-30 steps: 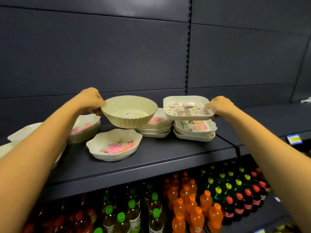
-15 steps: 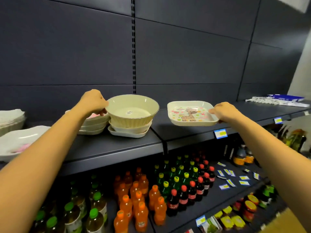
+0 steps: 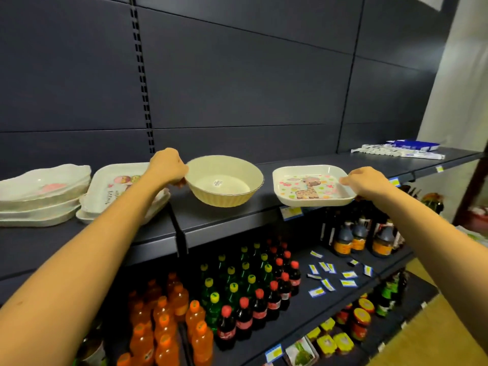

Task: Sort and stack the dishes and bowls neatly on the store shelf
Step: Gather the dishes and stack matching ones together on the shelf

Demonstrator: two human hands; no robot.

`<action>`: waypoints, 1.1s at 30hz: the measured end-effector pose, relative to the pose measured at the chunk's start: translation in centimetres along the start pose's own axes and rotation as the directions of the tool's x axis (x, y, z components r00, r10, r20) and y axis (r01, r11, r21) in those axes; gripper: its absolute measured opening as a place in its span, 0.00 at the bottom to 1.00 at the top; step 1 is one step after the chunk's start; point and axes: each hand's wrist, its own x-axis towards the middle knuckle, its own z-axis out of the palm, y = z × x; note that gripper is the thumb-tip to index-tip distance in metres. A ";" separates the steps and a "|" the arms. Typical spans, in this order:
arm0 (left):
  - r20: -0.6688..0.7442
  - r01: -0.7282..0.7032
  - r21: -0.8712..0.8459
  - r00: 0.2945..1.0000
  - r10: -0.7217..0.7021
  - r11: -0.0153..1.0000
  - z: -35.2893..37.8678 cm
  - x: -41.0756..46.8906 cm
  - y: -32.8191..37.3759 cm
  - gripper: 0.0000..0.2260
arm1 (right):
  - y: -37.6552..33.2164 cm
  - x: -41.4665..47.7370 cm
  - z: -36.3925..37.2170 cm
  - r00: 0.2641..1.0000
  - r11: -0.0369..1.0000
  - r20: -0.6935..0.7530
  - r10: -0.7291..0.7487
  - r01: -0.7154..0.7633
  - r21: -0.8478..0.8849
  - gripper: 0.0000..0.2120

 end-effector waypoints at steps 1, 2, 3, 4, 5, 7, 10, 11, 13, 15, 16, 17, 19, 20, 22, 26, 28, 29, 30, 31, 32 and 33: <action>0.010 -0.011 0.002 1.000 0.011 1.000 0.9 0.7 0.7 0.11 | 0.7 0.8 -0.2 1.000 1.000 -0.002 0.001 -0.001 0.003 0.14; 0.020 -0.021 0.001 1.000 0.021 1.000 1.9 1.4 1.4 0.11 | 1.3 1.6 -0.4 1.000 1.000 -0.002 0.001 -0.001 0.005 0.13; 0.027 -0.029 0.001 0.999 0.029 1.000 2.8 2.0 2.0 0.11 | 2.0 2.5 -0.6 1.000 1.000 -0.005 -0.005 0.005 0.007 0.12; 0.033 -0.033 -0.003 0.999 0.033 0.999 3.7 2.6 2.6 0.10 | 2.6 3.5 -0.7 1.000 1.000 -0.009 -0.008 0.008 0.015 0.11; 0.040 -0.033 -0.007 0.999 0.033 0.999 4.5 3.3 3.2 0.10 | 3.2 4.6 -1.0 1.000 1.000 -0.014 -0.013 0.013 0.023 0.11; 0.049 -0.017 -0.009 0.999 0.017 1.000 6.1 4.8 4.3 0.09 | 4.3 6.8 -1.5 1.000 1.000 -0.017 -0.012 0.012 0.027 0.11; 0.052 0.029 -0.011 0.998 -0.028 1.000 8.4 7.1 5.3 0.12 | 5.6 10.2 -2.0 0.999 0.999 -0.026 -0.022 0.023 0.038 0.11; 0.054 0.048 -0.022 0.997 -0.047 0.999 9.0 7.7 5.5 0.13 | 5.9 11.2 -2.1 0.999 0.998 -0.028 -0.028 0.029 0.050 0.11; 0.065 0.087 -0.047 0.994 -0.084 0.995 10.2 8.8 5.9 0.14 | 6.4 13.3 -2.0 0.999 0.996 -0.024 -0.035 0.036 0.082 0.11; 0.083 0.122 -0.071 0.990 -0.116 0.990 11.3 9.6 6.2 0.14 | 6.8 15.3 -1.5 0.999 0.994 -0.007 -0.034 0.035 0.101 0.11; 0.091 0.138 -0.079 0.987 -0.131 0.987 11.7 9.8 6.4 0.15 | 7.0 16.3 -1.3 0.999 0.994 0.003 -0.034 0.033 0.107 0.11; 0.098 0.155 -0.085 0.984 -0.146 0.984 12.2 10.1 6.6 0.15 | 7.2 17.2 -1.0 0.999 0.994 0.015 -0.035 0.034 0.109 0.11; 0.101 0.186 -0.094 0.979 -0.177 0.978 13.2 10.7 7.0 0.15 | 7.6 19.2 -0.4 0.998 0.993 0.039 -0.042 0.037 0.112 0.11; 0.099 0.201 -0.088 0.976 -0.192 0.976 13.7 10.9 7.2 0.14 | 7.8 20.2 -0.1 0.997 0.992 0.053 -0.049 0.042 0.117 0.12; 0.076 0.228 -0.073 0.972 -0.223 0.971 14.7 11.4 7.4 0.14 | 8.1 22.2 0.7 0.994 0.989 0.084 -0.065 0.053 0.138 0.13; -0.052 0.271 -0.027 0.961 -0.272 0.962 16.2 11.9 7.8 0.11 | 8.5 26.3 2.6 0.984 0.988 0.155 -0.092 0.071 0.140 0.12; -0.131 0.297 0.094 0.950 -0.284 0.950 16.5 11.6 8.3 0.11 | 8.4 28.2 3.3 0.976 0.989 0.186 -0.117 0.098 0.111 0.12; -0.174 0.309 0.160 0.944 -0.281 0.938 16.6 11.3 8.5 0.12 | 8.4 29.2 3.6 0.971 0.988 0.199 -0.132 0.113 0.101 0.13; -0.215 0.314 0.226 0.939 -0.268 0.922 16.6 11.0 8.9 0.14 | 8.3 30.1 3.9 0.967 0.988 0.211 -0.142 0.125 0.093 0.15; -0.253 0.310 0.281 0.937 -0.242 0.908 16.7 10.8 9.2 0.14 | 8.2 30.9 4.2 0.962 0.987 0.226 -0.153 0.137 0.084 0.17; -0.286 0.298 0.324 0.936 -0.207 0.898 16.7 10.7 9.5 0.15 | 8.1 31.5 4.5 0.955 0.985 0.244 -0.168 0.154 0.076 0.18; -0.315 0.281 0.355 0.934 -0.169 0.892 16.8 10.6 9.8 0.15 | 8.0 32.0 4.8 0.947 0.982 0.262 -0.185 0.173 0.069 0.19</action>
